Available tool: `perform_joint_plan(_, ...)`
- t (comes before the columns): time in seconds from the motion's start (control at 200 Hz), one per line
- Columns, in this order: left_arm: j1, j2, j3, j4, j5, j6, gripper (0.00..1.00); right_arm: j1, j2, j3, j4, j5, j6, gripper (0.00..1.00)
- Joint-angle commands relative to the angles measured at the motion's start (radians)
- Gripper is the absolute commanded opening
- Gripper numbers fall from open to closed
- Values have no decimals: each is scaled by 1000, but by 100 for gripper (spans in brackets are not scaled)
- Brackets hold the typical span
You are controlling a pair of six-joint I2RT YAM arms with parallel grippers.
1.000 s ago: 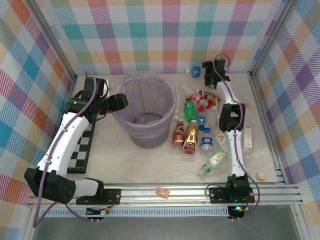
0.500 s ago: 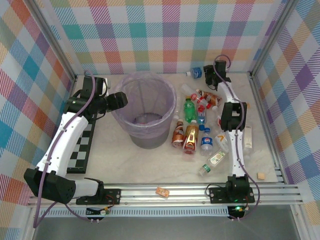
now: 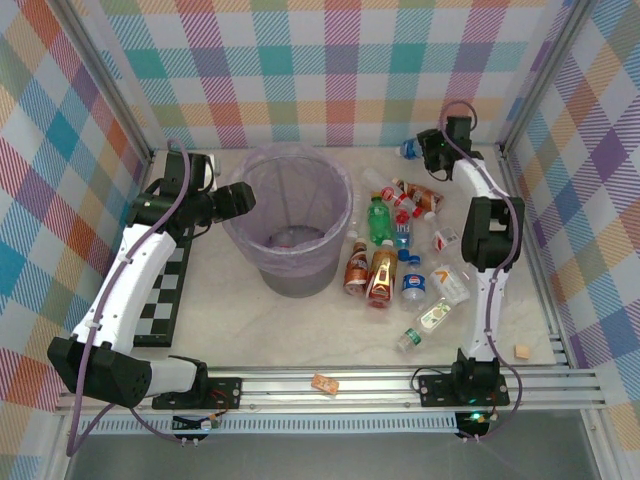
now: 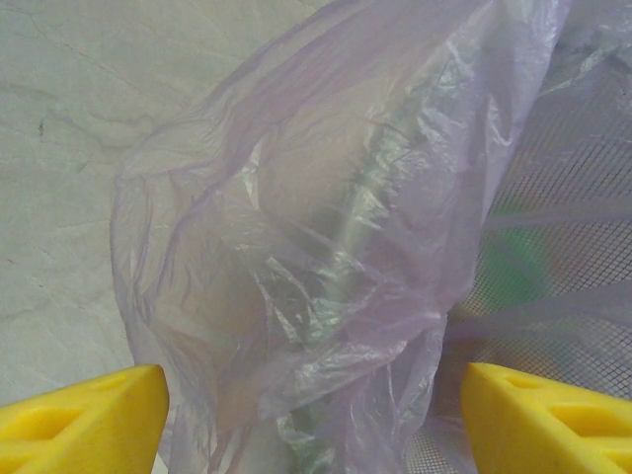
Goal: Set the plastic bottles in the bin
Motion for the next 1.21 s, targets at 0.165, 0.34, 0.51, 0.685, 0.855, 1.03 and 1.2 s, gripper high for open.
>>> perform_joint_plan(0.165,12,-10,27,2,14,14,77,-4,-142,-154,15,30,-77,50)
perform_joint_plan(0.34,13,-7,27,9,18,8,77,-25,-195,-170,-102,96,-86,58)
perform_joint_plan(0.51,12,2,25,19,24,5,77,-52,-173,-175,-65,119,-45,71)
perform_joint_plan(0.685,12,3,23,22,20,3,77,-96,-96,-115,-37,162,9,79)
perform_joint_plan(0.855,12,9,17,31,12,-4,77,-133,27,38,-69,152,91,83)
perform_joint_plan(1.03,12,19,11,48,14,-21,77,-149,164,205,-99,137,136,84)
perform_joint_plan(1.2,13,32,13,55,10,-25,77,-156,274,343,-117,151,175,86)
